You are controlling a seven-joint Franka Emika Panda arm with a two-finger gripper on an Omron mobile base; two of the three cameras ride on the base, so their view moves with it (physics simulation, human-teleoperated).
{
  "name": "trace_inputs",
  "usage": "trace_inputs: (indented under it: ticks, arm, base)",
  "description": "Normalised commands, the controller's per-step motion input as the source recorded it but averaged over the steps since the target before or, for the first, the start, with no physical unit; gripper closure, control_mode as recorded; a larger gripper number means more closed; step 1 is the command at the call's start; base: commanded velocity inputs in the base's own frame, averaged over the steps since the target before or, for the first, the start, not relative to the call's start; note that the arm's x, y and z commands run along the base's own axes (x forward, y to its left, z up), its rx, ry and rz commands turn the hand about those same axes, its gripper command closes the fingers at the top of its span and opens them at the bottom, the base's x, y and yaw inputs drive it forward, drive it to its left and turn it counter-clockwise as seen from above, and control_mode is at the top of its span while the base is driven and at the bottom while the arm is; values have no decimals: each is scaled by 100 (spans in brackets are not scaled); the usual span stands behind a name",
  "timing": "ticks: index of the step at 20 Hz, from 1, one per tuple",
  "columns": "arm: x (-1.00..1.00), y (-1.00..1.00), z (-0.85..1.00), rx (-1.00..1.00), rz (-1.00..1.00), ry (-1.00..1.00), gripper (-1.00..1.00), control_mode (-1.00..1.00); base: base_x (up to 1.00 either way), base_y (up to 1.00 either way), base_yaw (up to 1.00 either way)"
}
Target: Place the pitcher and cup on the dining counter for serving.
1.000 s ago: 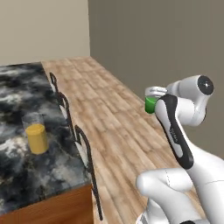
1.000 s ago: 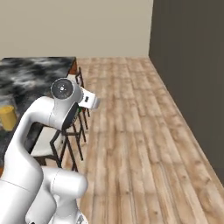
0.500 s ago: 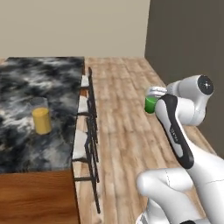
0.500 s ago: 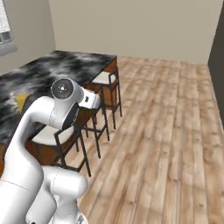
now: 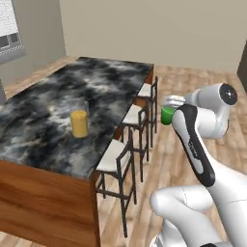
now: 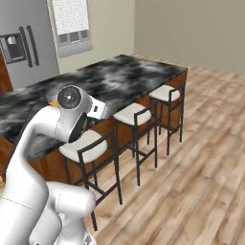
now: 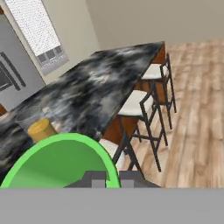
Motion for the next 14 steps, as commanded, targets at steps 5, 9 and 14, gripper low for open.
trace_inputs:
  ticks: [5, 9, 14]
  arm:
    - [0, 0, 0, 0, 0, 0, 100, 100]
    - [0, 0, 0, 0, 0, 0, 100, 100]
    - [0, 0, 0, 0, 0, 0, 100, 100]
  base:
    - [71, -47, 60]
    - [53, -73, 49]
    - [49, -71, 47]
